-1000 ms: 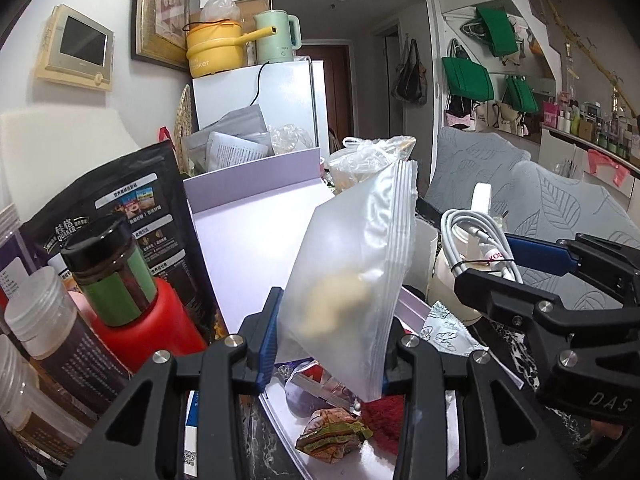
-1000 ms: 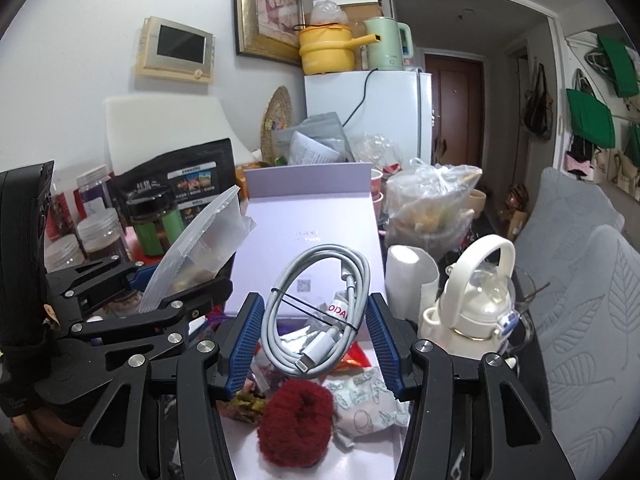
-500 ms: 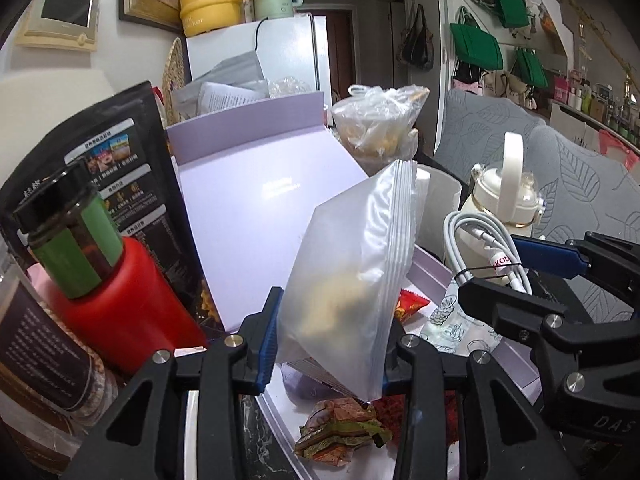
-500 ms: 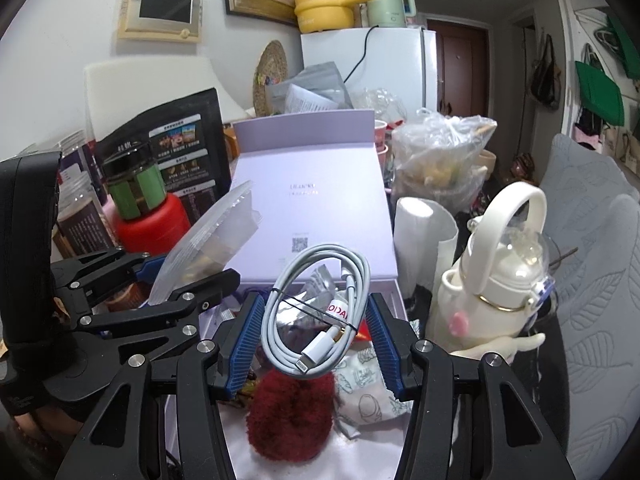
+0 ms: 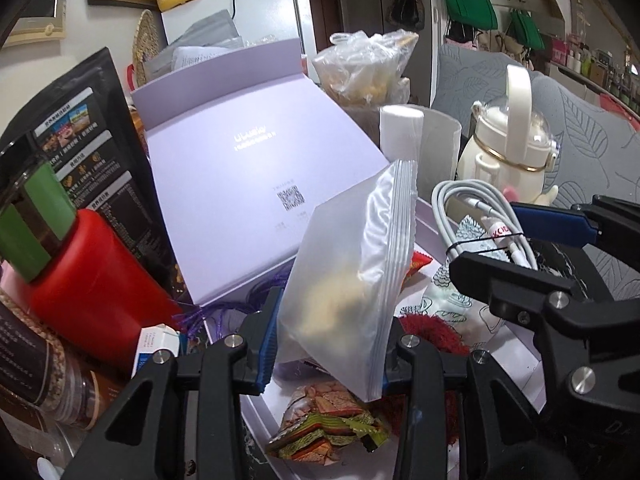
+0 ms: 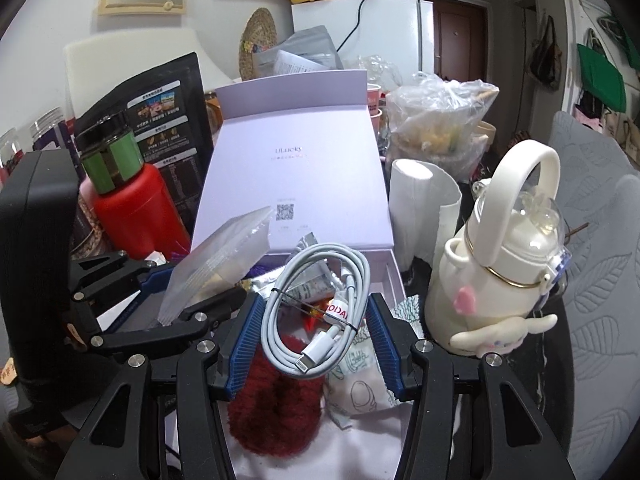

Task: Organize soft objects
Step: 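Lower the clear bag and white cable into the lavender box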

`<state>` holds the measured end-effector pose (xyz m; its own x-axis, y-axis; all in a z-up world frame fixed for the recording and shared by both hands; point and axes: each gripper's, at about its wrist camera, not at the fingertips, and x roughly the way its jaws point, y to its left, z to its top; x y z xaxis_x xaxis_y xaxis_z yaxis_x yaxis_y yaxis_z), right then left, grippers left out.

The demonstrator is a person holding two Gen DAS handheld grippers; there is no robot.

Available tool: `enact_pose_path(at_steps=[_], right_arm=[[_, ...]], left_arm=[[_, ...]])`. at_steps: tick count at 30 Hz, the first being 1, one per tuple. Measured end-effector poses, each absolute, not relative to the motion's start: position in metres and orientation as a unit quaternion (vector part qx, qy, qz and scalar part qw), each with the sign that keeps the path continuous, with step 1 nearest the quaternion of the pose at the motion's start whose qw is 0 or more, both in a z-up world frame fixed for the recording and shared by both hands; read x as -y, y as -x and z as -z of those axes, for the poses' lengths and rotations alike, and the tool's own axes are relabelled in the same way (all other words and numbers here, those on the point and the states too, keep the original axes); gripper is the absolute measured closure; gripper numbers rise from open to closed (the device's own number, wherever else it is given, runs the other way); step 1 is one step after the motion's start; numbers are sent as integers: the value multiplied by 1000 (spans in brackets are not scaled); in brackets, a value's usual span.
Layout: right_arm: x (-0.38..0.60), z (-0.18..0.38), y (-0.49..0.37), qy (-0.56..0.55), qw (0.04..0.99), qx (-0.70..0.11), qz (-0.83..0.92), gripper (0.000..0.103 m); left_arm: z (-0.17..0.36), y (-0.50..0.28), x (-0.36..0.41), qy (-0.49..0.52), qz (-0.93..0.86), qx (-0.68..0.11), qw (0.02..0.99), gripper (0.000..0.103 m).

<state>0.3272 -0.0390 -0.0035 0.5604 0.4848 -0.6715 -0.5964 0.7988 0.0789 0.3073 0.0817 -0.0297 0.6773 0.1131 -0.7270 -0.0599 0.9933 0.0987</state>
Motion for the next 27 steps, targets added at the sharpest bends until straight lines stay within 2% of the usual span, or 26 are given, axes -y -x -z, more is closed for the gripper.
enact_pose_path(at_steps=[15,27], right_arm=[[35,25,-340,85,867,-390,-299,51],[30,39,-347,93,860,-410,-290,51]], left_arm=[[61,-327,-89,-7,-33,-457,889,66],[81,-342,-82,-35,-40,-478,877,66]])
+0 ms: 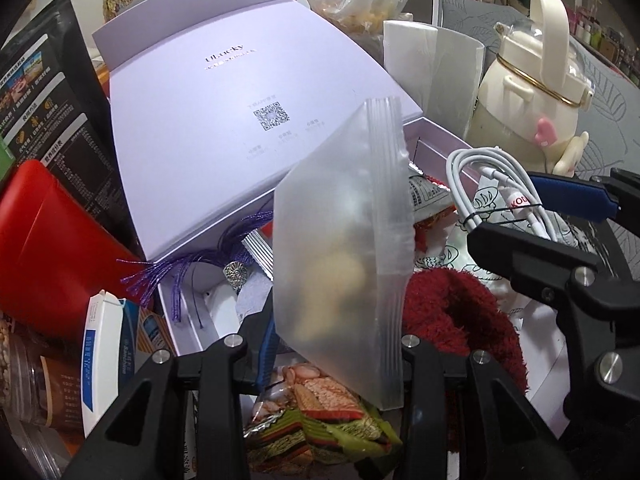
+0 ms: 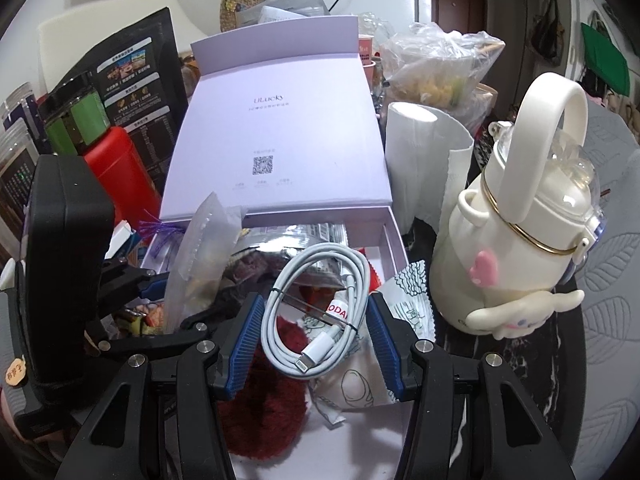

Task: Organize soft objects
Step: 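Lower the clear bag and white cable into the lavender box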

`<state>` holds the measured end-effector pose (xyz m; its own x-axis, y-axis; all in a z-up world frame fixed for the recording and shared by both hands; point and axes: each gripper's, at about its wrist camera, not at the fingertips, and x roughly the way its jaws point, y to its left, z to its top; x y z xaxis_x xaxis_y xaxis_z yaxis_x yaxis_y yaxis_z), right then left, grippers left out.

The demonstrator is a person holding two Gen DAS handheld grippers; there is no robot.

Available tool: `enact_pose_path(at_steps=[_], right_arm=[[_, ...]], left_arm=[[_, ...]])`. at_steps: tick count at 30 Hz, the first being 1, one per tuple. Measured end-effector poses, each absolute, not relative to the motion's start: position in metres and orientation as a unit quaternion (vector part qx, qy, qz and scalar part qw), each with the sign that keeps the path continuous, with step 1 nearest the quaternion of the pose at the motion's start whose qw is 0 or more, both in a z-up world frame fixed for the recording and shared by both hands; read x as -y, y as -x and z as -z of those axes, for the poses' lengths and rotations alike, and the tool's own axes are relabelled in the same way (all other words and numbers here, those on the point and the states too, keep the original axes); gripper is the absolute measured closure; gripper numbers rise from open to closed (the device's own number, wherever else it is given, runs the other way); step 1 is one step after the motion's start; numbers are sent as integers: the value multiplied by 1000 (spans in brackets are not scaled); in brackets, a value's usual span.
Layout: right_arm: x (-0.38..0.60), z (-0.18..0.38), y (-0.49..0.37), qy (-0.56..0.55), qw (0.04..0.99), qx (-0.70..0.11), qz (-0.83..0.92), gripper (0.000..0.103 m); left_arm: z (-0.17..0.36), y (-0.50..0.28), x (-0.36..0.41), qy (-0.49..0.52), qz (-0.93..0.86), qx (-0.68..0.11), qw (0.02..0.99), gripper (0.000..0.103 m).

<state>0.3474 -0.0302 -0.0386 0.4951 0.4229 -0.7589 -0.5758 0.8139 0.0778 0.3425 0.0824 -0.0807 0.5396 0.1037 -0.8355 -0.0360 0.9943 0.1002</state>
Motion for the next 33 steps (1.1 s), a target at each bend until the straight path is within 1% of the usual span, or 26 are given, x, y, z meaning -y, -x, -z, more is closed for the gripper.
enact_pose_path(at_steps=[14,28,33], right_arm=[[24,53,-357,102,848,-437,-282,50],[26,51,-356,99,849,-437,-279,50],[28,48,-356,102,852,-434,-274,50]], left_arm=[[86,-343,-73,-56,-38,-481,874,66],[84,-341,-68,-63,-44,-482,873,66],[76,-341,-72,-65,-51,-479,874,66]])
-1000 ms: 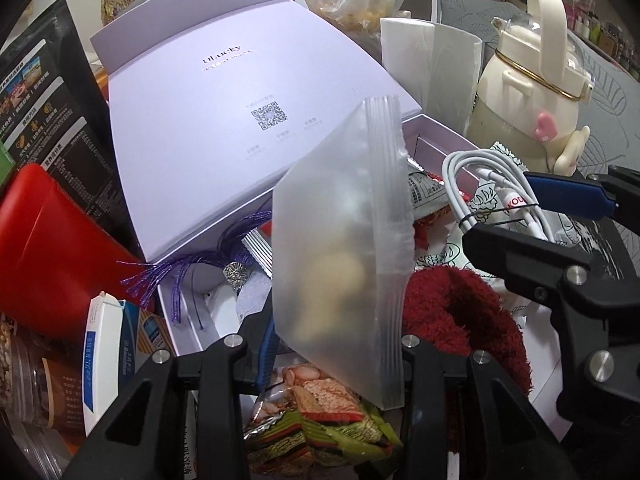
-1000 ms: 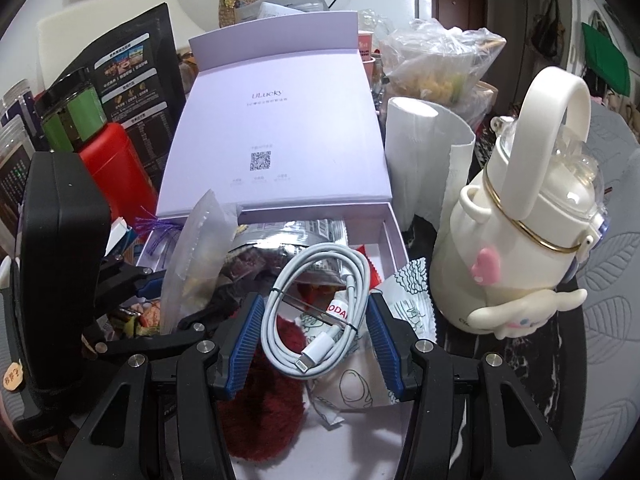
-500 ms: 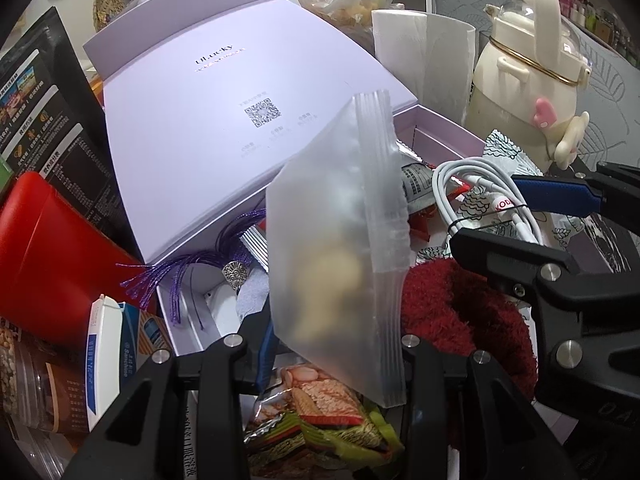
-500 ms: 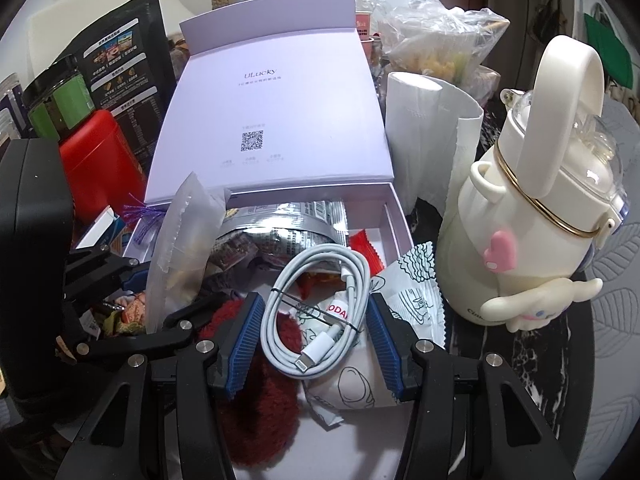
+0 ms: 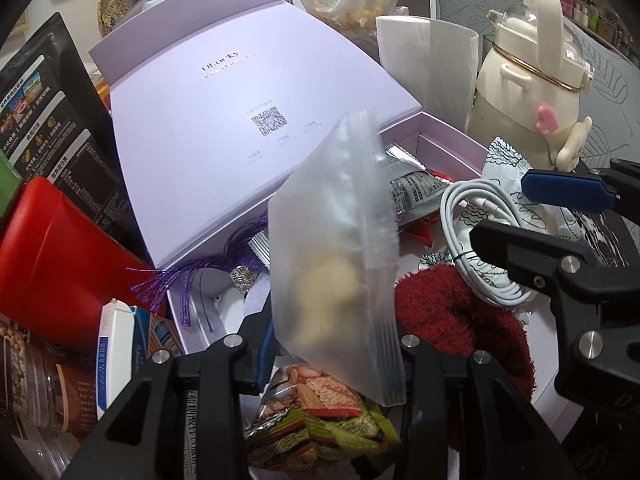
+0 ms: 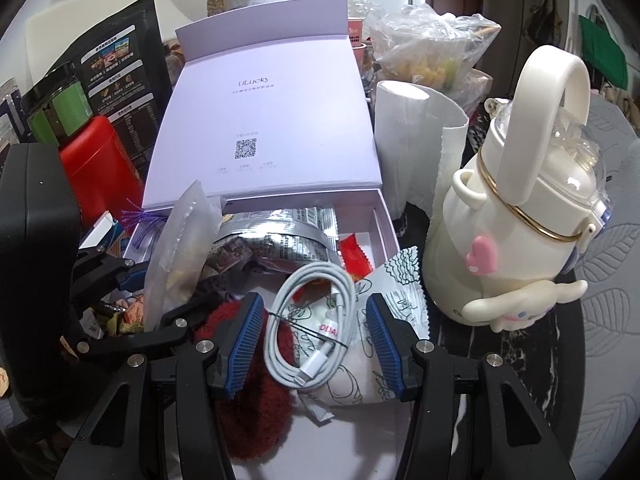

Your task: Organize soft objects

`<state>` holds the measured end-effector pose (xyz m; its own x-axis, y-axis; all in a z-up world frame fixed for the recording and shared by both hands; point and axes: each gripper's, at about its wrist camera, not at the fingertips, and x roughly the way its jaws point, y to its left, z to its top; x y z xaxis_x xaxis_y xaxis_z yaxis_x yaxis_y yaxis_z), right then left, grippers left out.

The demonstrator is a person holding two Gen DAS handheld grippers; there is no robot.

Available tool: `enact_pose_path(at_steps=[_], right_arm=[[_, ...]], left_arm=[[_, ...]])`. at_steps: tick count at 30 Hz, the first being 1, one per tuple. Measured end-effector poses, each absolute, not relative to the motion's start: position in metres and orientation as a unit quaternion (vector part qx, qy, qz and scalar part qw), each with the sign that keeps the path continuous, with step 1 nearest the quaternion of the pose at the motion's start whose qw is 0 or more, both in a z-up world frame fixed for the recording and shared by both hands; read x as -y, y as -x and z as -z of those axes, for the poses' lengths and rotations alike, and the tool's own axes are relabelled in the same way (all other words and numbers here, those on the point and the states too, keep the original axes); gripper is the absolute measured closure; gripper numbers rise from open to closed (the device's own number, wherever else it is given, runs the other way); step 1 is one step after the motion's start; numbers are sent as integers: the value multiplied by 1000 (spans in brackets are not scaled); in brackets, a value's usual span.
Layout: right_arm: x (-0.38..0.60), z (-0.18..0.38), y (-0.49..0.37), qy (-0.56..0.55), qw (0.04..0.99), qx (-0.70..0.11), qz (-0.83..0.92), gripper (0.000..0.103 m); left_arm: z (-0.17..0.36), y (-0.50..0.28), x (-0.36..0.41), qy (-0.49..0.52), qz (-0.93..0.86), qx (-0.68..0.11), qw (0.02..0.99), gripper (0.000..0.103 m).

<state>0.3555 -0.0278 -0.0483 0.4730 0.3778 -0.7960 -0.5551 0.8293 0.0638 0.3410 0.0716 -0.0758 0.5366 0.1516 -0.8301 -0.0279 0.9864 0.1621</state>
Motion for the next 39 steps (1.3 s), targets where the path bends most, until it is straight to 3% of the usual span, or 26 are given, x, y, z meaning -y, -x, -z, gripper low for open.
enact_pose_path(at_steps=[4,8,39], right_arm=[[31,44,-355,105,857,-428,-267,50],[35,41,-354,106,860,-424,-262,50],[61,-30,-280,94,896,-354,-252,48]], left_arm=[[69,-339,-73,-62,-55,-472,878,66],[67,-336,-73,-64,-65,-473,876,58],[-30,-250,-76,-24,-59,-385,921,57]])
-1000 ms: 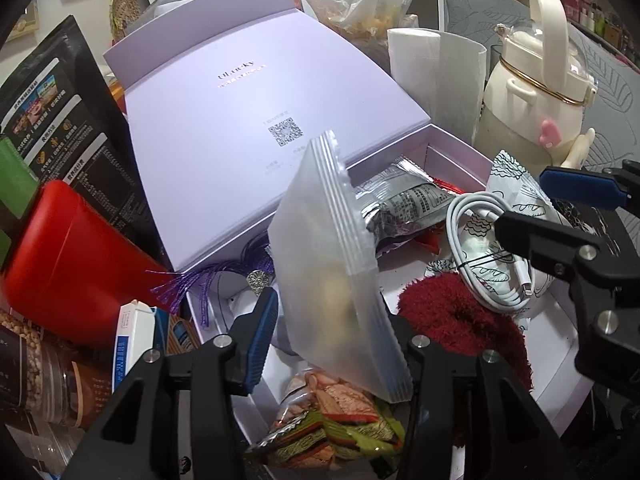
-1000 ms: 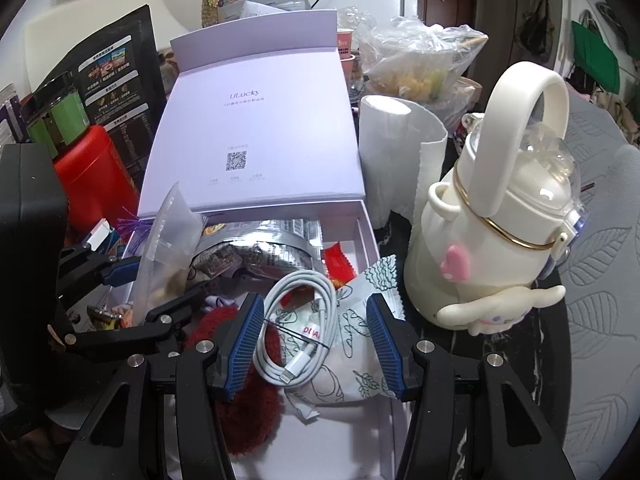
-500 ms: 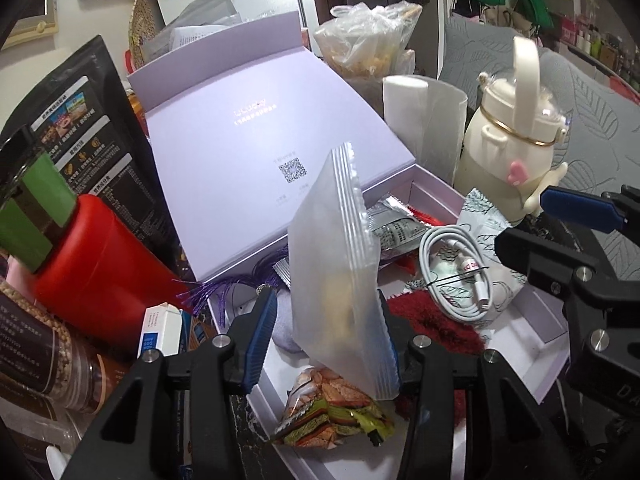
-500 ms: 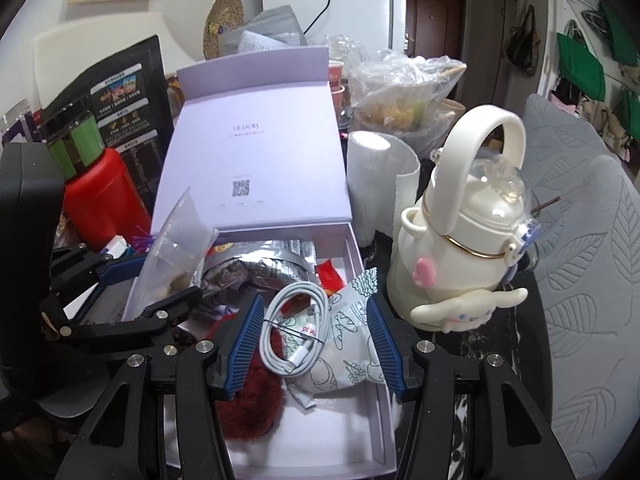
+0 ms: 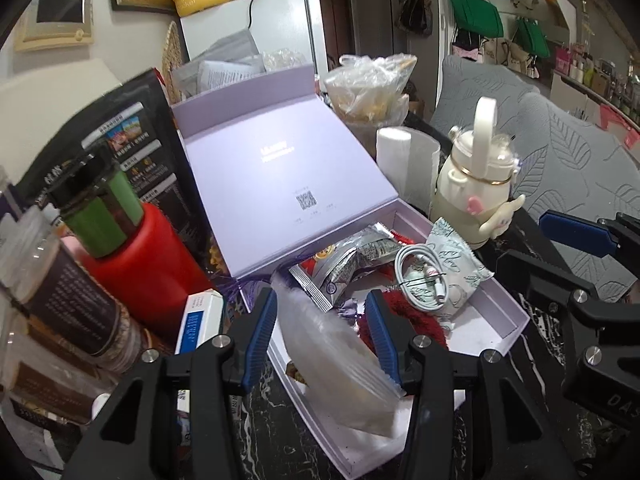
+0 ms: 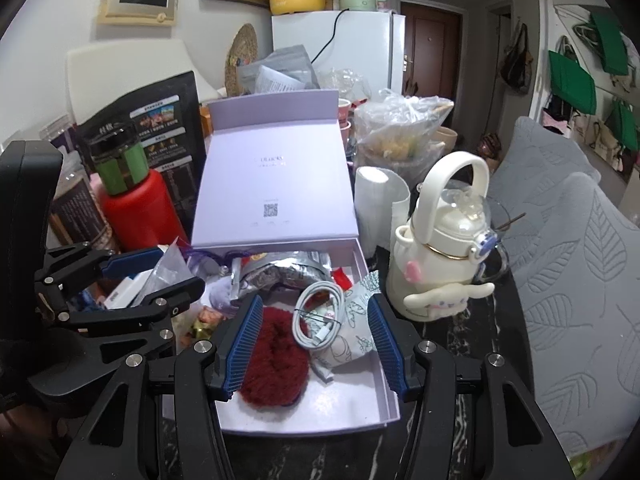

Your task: Organize soft objects

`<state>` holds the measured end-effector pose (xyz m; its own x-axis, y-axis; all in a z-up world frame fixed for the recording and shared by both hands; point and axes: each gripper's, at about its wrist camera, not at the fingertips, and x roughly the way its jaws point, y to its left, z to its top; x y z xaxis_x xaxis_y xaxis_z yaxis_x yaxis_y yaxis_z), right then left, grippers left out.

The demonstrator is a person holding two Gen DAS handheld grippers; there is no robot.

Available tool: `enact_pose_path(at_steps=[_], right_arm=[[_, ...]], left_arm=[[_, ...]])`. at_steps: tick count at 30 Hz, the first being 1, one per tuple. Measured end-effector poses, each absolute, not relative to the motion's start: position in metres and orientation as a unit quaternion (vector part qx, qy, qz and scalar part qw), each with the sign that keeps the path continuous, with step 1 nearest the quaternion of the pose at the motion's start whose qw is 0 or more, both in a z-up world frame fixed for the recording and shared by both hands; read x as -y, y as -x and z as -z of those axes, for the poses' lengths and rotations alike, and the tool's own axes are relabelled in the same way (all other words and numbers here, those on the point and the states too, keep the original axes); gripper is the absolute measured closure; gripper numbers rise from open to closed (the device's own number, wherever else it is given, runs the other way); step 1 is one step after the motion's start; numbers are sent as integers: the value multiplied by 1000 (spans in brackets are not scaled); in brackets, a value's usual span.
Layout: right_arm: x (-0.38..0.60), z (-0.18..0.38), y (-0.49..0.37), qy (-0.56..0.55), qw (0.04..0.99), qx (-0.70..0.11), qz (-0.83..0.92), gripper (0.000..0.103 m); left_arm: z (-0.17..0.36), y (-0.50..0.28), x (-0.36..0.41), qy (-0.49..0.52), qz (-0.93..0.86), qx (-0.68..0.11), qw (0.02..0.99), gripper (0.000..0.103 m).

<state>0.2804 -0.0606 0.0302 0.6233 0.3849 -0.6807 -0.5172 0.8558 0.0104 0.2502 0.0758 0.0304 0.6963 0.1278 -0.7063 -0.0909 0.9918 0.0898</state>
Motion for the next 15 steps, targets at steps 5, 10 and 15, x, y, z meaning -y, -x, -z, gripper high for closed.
enact_pose_path(at_steps=[5,10,15], right_arm=[[69,-50,-259,86,903,-337,-251,48],[78,-75,-236,79,912,-314,-250,45],[87,-102,-204,76,925,-276,-250,45]], left_arm=[[-58,-224,-70,-26,-55,-357,932,57],[-86,-194,-65,-27,-57,-322,945,57],[-106,-164,-64,-15,-54,-295,954,57]])
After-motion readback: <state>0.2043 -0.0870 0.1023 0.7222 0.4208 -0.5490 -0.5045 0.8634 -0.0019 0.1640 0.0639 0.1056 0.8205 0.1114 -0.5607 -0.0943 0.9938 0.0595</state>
